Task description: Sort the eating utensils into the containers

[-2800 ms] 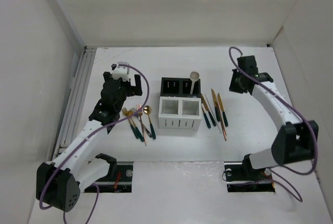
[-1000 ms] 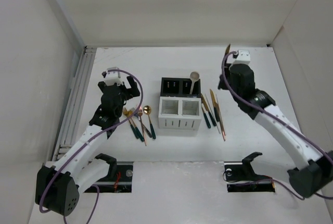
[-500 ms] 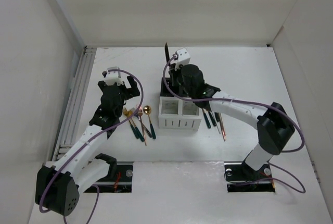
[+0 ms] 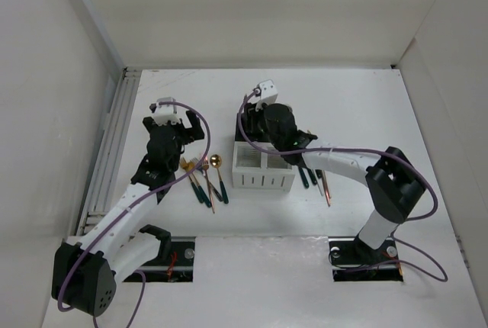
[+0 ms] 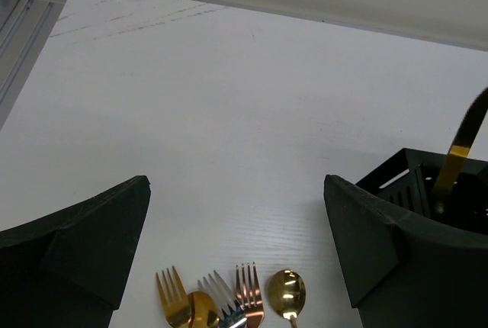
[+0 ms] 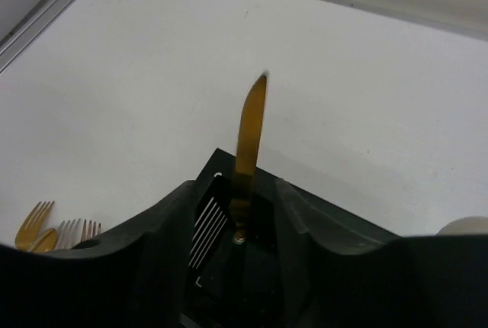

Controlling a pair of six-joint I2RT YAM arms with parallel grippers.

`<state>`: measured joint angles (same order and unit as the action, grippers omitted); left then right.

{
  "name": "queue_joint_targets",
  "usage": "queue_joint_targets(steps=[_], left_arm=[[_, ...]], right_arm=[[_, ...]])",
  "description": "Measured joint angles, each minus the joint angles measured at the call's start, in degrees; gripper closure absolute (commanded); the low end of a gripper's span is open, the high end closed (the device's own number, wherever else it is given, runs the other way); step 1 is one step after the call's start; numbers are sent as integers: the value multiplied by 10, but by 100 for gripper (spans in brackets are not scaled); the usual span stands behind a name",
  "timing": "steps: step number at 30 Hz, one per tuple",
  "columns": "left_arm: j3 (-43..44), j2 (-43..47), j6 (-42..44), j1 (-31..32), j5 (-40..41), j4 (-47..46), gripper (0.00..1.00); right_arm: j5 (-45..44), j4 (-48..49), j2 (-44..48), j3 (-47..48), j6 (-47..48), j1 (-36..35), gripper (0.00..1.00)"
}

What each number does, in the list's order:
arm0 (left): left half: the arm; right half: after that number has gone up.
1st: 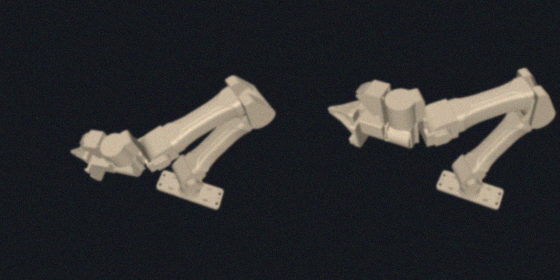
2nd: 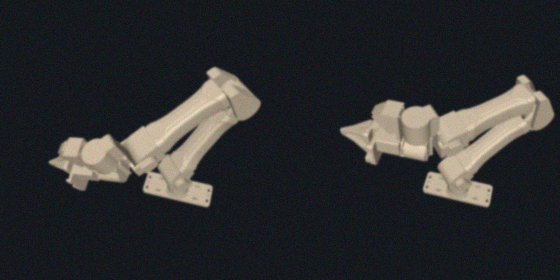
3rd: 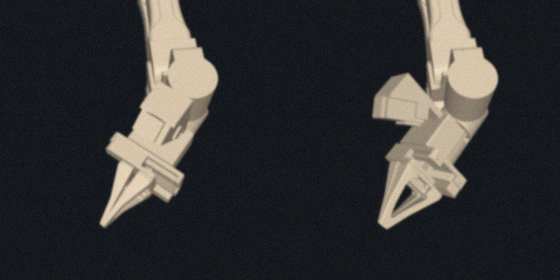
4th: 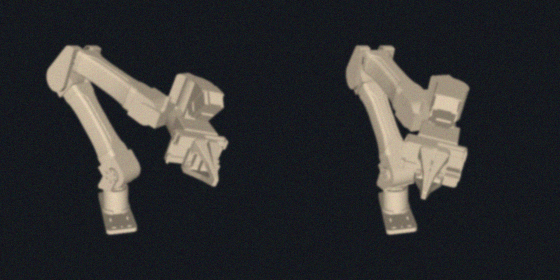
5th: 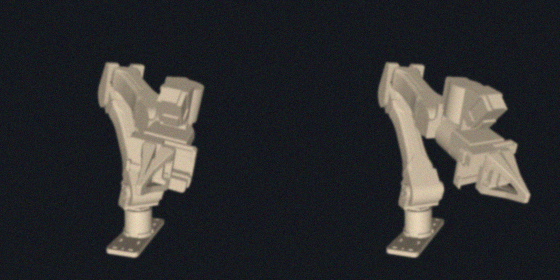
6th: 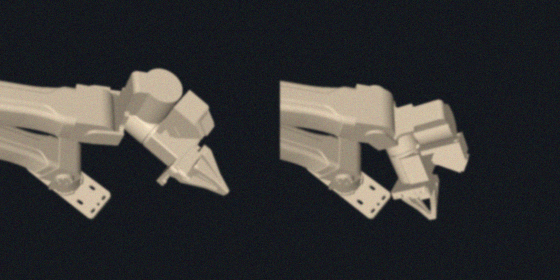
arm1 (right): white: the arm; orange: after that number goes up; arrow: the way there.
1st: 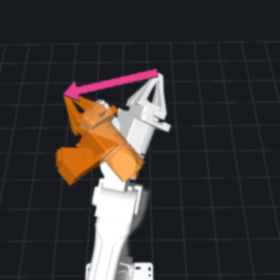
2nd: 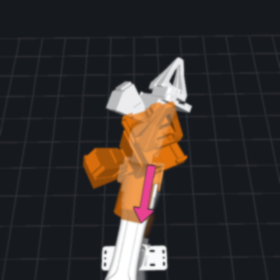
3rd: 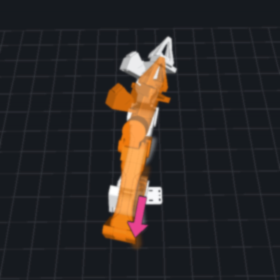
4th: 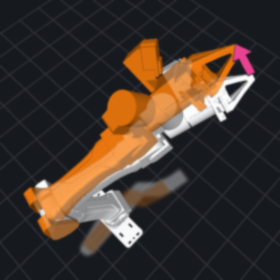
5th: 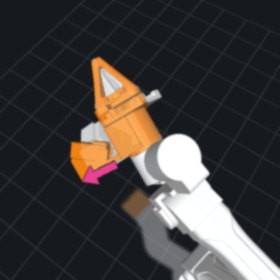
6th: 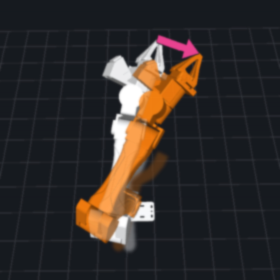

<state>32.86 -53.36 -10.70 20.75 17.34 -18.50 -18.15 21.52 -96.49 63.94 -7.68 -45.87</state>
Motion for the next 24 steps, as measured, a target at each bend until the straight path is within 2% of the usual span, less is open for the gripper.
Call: queue_joint_targets(steps=[1,2,7,9,10,11,15,17,19,20,21,23,24], left_arm=[[-2,0,4,0,2,-2,4],[-4,0,6,0,3,-3,4],[-6,0,14,0,8,-8,4],[-6,0,16,0,8,-12,4],[-6,0,17,0,9,-14,4],[-6,0,17,0,9,-15,4],[-6,0,21,0,9,-19,4],[-6,0,23,0,9,-20,4],[-6,0,23,0,8,-21,4],[-6,0,23,0,7,-22,4],[-6,0,23,0,7,-22,4],[-6,0,24,0,5,-23,4],[-6,0,24,0,4,-23,4]], right_arm=[[-2,-1,0,-5,-2,0,46],[-4,-1,1,-9,-3,0,41],[-14,-10,25,-12,-9,0,38],[-21,-32,58,-10,-10,-1,10],[-27,-50,86,-2,-8,-2,4],[-33,-59,101,4,-11,-3,0],[-52,-153,197,60,-17,2,0],[-41,-226,236,99,-34,29,13],[-18,-292,268,116,-56,86,42],[-1,-324,278,110,-65,125,66],[15,-354,288,95,-73,161,77],[40,-408,295,47,-89,230,90],[51,-431,294,15,-93,256,90]])
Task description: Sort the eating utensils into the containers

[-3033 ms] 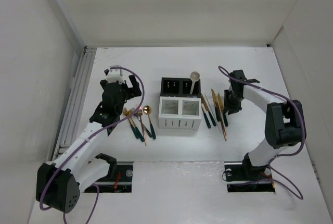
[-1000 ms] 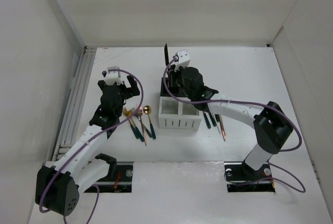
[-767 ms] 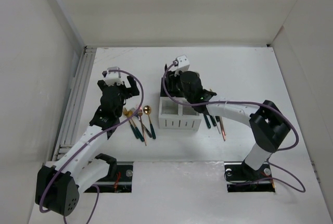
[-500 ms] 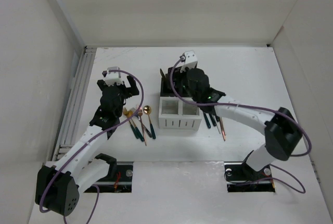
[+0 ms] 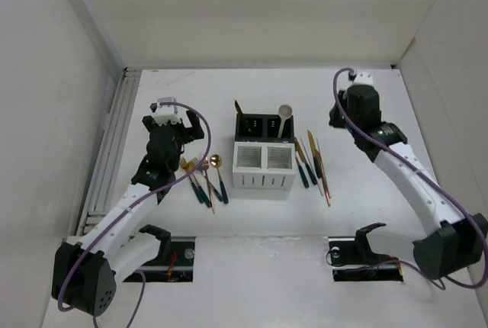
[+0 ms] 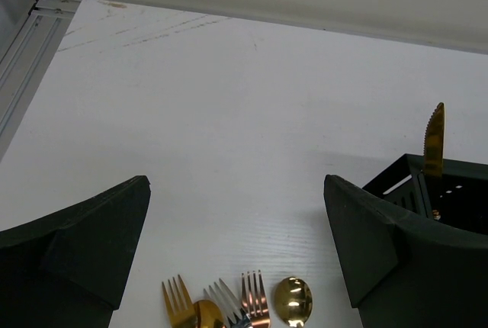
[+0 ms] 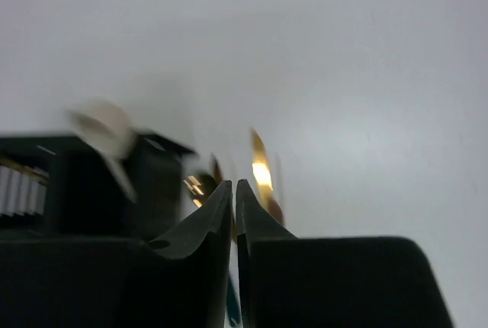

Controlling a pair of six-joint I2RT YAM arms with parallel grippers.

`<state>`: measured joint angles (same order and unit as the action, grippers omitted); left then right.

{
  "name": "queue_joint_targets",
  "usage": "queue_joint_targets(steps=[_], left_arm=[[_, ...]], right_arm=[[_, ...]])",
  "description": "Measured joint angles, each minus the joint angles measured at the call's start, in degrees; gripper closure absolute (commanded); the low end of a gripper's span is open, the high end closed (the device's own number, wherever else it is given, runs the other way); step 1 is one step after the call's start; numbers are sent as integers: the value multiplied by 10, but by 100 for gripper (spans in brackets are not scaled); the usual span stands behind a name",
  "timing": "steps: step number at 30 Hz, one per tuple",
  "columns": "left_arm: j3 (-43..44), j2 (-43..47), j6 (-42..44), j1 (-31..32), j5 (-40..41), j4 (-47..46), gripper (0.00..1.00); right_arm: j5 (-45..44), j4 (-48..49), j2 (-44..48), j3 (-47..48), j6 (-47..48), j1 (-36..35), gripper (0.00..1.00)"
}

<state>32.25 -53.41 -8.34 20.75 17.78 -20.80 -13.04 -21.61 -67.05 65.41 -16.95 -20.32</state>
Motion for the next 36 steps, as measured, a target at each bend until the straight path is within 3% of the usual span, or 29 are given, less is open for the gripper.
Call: queue_joint_targets(steps=[3,7,18,36], left_arm=[[0,0,0,0,-4,0,4],[0,0,0,0,-8,0,4],[-1,3,1,0,-9,5,4],[-7,8,10,0,-8,5,4]], right_arm=[[40,-70,-43,-93,-7,49,83],[66,-133,-102,-150,-12,76,83],[118,-124,-215,-142,26,70,78],[98,-120,-271,-101,15,64,78]])
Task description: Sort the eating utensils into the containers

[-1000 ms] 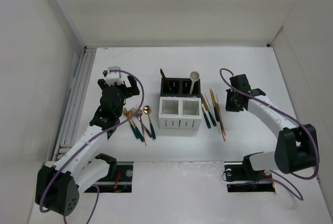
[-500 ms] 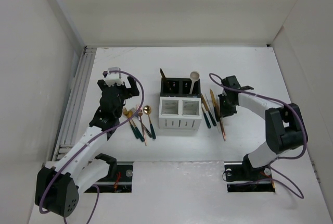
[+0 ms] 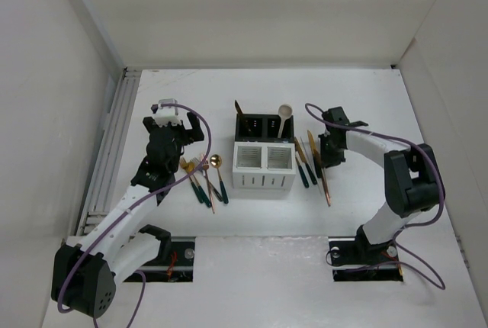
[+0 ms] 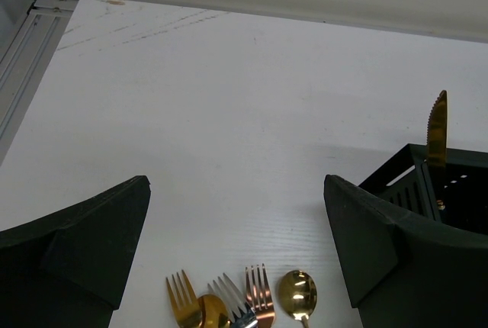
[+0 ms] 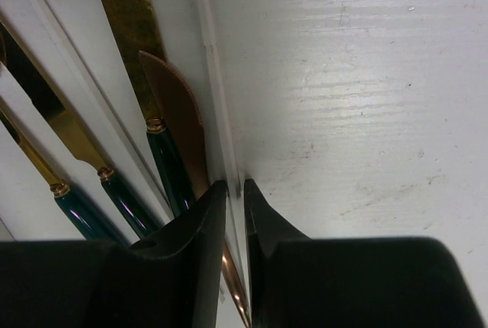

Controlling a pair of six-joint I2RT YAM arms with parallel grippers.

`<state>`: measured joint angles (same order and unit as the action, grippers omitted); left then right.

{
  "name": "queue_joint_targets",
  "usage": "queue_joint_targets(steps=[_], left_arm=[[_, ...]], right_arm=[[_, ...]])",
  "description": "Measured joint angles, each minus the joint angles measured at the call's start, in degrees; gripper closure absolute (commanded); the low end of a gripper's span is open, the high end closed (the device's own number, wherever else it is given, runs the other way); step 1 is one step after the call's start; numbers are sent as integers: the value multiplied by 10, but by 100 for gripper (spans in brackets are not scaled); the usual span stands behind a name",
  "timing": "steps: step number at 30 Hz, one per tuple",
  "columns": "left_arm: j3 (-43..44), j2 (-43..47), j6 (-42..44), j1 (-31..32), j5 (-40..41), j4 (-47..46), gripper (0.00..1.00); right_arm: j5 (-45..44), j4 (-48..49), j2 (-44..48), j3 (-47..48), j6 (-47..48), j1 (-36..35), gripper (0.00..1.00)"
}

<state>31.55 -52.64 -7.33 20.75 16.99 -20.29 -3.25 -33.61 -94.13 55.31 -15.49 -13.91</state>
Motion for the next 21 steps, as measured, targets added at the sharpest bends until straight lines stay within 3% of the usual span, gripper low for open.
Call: queue_joint_targets(steps=[3,4,5,6,14,18,21], left_arm=[[0,0,0,0,0,0,4],[0,0,0,0,0,-1,4],[-1,0,1,0,1,-1,4],[-1,0,2,0,2,-1,4],[-1,0,7,0,6,-8,4],[-1,0,10,0,9,-9,4],[-1,0,11,0,10,-9,4]], right_arm=[[-2,-2,-1,1,-5,-3,82],[-4,-2,-1,1,-7,-3,86],[-5,-2,-1,1,-8,-3,98],[-5,-2,-1,1,-8,-3,100],[-23,-11,-12,16,-12,-4,100],[-88,-29,10,28,-14,-11,100],[-170,-45,80,59,-21,-47,100]])
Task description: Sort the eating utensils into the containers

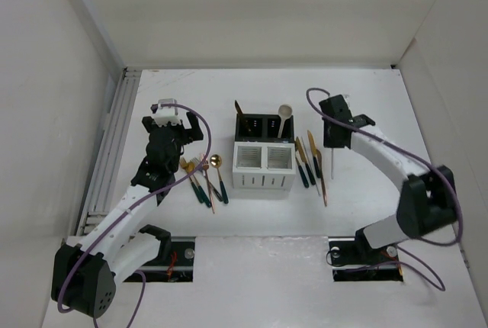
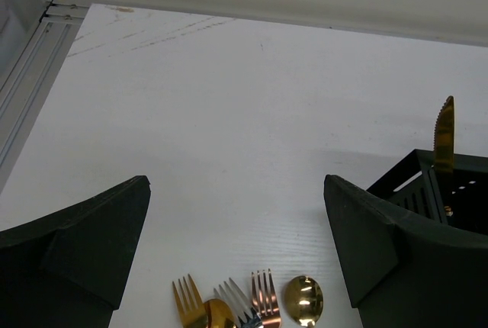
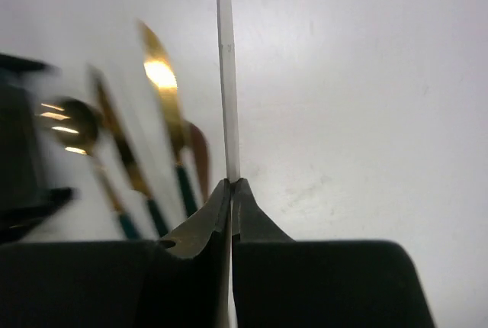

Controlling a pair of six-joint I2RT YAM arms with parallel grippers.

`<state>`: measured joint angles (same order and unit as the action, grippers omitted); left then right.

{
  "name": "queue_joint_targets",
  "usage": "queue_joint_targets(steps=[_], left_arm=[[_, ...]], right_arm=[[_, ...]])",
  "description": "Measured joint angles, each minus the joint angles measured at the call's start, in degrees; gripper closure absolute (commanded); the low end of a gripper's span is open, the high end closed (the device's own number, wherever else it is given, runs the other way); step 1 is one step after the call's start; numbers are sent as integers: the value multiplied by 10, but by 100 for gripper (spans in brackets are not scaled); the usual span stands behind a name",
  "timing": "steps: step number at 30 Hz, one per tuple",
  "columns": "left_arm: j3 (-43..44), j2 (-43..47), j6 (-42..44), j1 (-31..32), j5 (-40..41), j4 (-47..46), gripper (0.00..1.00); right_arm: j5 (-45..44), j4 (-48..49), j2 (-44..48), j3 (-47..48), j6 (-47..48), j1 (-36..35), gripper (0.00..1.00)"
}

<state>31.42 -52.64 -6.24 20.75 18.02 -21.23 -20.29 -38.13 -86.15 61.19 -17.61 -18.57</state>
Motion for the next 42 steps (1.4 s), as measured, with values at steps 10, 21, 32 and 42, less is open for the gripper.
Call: queue_joint_targets(steps=[10,21,32,42], left_arm=[[0,0,0,0,0,-1,4],[0,0,0,0,-1,-3,4],[0,0,0,0,-2,-3,4],[0,0,0,0,-6,-3,4]], right_arm=[[-81,337,325,-72,38,-216,100],[7,411,247,-170,56,-257,100],[23,456,256,-232,36,-257,41],[6,415,302,-207,31,-257,27]])
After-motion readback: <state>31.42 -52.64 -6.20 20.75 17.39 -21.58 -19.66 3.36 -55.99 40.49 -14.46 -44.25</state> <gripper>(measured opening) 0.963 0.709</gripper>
